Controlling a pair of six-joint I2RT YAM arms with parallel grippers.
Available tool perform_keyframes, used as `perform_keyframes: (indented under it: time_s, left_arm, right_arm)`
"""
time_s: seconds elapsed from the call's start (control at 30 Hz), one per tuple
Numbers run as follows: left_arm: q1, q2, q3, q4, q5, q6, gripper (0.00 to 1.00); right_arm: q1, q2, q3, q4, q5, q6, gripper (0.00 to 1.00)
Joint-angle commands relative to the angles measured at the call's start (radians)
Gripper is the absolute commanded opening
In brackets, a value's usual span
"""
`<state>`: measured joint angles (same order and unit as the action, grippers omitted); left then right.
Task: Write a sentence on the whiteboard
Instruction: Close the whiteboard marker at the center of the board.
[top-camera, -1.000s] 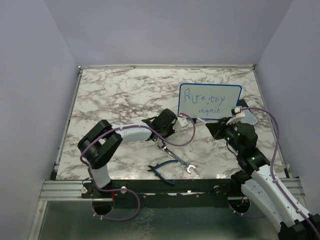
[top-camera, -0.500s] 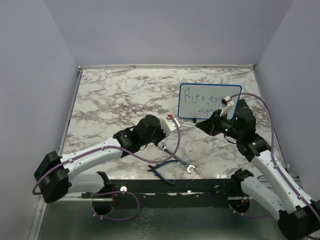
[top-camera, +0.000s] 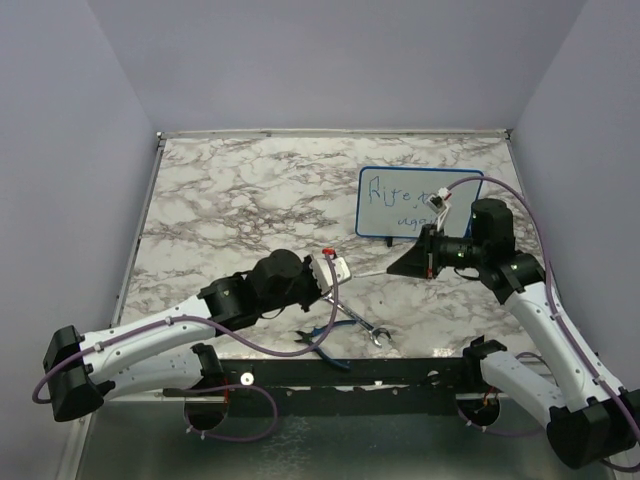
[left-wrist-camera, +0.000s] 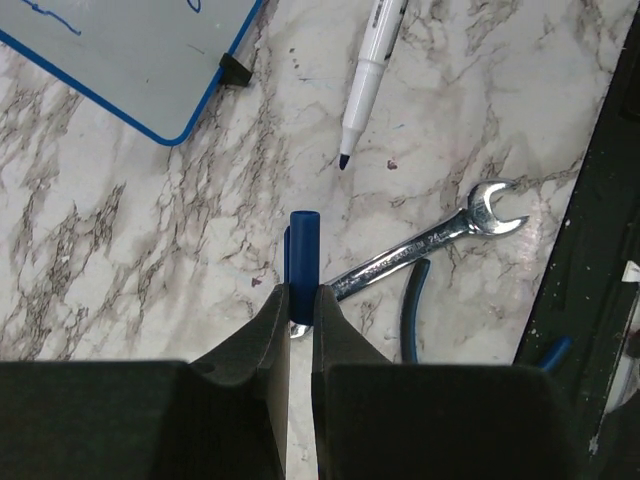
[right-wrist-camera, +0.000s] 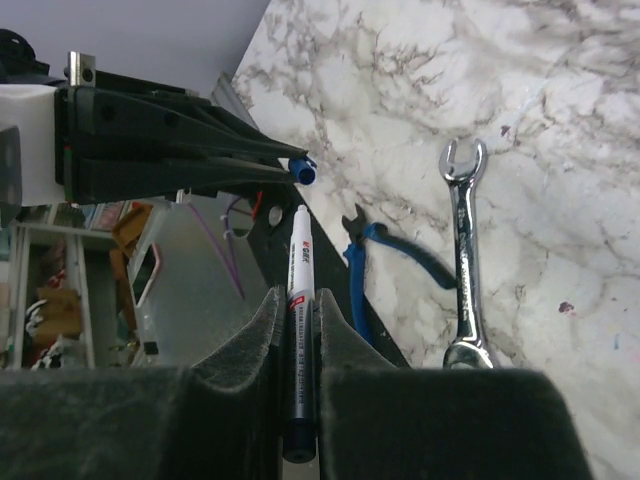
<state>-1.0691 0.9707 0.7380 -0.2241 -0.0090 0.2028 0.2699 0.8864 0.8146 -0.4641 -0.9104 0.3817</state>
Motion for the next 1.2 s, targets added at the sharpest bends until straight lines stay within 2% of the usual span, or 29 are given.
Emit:
perform_keyframes:
  time_s: [0.0, 0.13, 0.5, 1.17]
  left_arm:
    - [-0.027, -0.035, -0.017, -0.014, 0.077, -0.017, 0.00]
    - [-0.055, -0.034, -0.019, -0.015, 0.094, -0.014, 0.00]
    - [-0.078, -0.035, -0.018, -0.018, 0.085, -0.005, 0.00]
    - [-0.105, -0.054, -0.012, -0.036, 0.096, 0.002, 0.00]
  right_arm:
    - [-0.001, 0.011, -0.010, -0.141, -0.127, -0.039, 0.01]
    - [-0.001, 0.000, -0.023, -0.103, -0.137, -0.003, 0.01]
    - [-0.001, 0.042, -0.009, -0.166, -0.148, -0.070, 0.01]
    - [-0.002, 0.025, -0.009, -0.152, -0.147, -0.058, 0.01]
